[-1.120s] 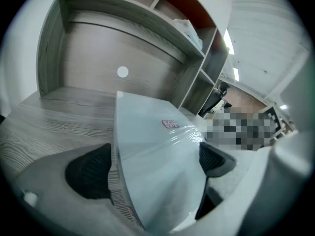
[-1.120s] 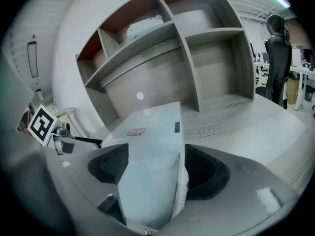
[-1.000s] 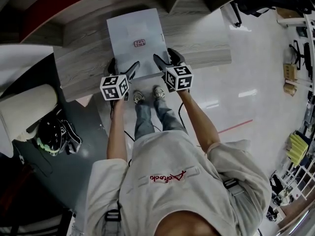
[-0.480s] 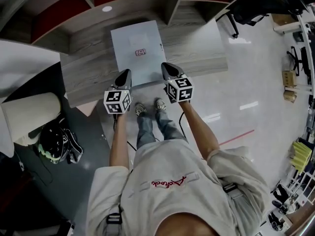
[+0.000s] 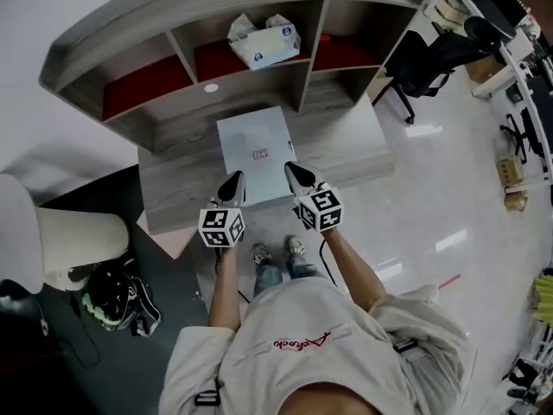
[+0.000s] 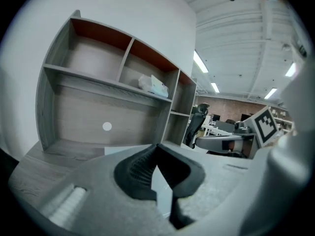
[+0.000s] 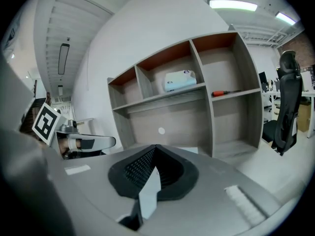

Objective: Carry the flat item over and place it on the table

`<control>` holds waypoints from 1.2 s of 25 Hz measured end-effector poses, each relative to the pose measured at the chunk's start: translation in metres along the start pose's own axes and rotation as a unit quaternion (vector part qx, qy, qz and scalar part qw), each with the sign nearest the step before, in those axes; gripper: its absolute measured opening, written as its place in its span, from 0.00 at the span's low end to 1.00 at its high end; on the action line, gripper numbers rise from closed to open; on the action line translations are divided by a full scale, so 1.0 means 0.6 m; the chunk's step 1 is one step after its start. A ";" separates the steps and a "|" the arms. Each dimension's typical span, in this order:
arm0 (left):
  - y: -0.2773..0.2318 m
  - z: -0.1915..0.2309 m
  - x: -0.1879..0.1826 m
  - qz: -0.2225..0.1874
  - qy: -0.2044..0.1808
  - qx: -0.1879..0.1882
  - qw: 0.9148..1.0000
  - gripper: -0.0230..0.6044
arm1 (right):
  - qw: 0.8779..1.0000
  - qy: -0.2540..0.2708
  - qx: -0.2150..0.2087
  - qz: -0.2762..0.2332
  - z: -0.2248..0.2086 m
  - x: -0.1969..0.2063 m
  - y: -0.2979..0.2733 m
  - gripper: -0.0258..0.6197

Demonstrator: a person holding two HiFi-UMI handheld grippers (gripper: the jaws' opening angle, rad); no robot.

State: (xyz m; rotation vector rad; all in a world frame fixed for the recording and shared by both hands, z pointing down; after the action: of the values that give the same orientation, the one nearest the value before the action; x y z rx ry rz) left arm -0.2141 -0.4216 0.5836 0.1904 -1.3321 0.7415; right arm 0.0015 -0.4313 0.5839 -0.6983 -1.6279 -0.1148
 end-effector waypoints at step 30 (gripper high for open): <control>0.041 0.007 -0.162 -0.079 -0.056 -0.005 0.995 0.04 | 0.995 0.027 -0.015 -0.091 0.052 -0.154 -0.012 0.05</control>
State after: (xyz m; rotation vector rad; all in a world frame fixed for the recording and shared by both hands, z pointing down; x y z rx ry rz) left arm -0.2365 -0.4417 0.4879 0.3304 -1.4087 0.5971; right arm -0.0276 -0.4569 0.4940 -0.5629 -1.6381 -0.2881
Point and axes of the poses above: the fingertips, and each gripper's own axes: y backward along the fingers, z to its left, x out of its underside, the point moved 9 cm from there along y, backward along the fingers, and after that the axes turned 4 degrees about x, right-handed, at the moved point
